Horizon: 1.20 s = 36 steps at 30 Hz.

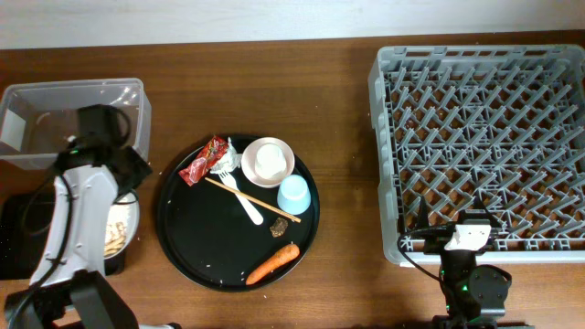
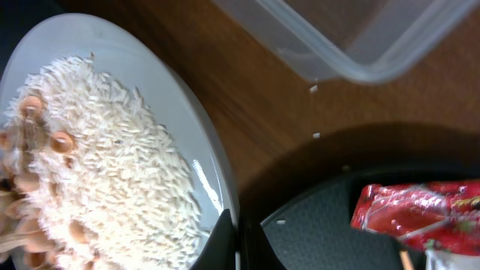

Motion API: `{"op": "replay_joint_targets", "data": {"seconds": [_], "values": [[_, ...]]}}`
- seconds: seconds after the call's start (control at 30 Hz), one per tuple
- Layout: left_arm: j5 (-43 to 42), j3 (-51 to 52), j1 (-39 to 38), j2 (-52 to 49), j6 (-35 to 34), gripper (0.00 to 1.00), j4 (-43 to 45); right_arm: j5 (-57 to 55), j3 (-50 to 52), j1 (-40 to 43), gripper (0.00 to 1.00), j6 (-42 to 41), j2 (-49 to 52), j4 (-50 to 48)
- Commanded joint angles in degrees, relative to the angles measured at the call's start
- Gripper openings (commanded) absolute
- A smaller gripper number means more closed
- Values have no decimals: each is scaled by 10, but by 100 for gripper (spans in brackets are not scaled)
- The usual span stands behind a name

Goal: Sort waste into correct bins and load items into the dishwasher rack
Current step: 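Tip the plate over the black tray to dump the rice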

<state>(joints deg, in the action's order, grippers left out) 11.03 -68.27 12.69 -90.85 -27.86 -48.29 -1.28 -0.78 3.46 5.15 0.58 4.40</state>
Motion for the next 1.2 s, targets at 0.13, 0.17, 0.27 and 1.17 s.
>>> {"op": "replay_joint_targets", "data": {"seconds": [0.13, 0.17, 0.27, 1.17], "values": [[-157, -14, 120, 15, 23, 1, 60, -5, 5, 4, 99, 4, -4, 2], [-188, -14, 143, 15, 23, 1, 68, -5, 5, 4, 99, 4, -4, 2], [-268, -14, 203, 15, 23, 1, 76, -5, 5, 4, 99, 4, -4, 2], [-715, -14, 482, 15, -164, 1, 127, -5, 5, 4, 99, 4, -4, 2]]}}
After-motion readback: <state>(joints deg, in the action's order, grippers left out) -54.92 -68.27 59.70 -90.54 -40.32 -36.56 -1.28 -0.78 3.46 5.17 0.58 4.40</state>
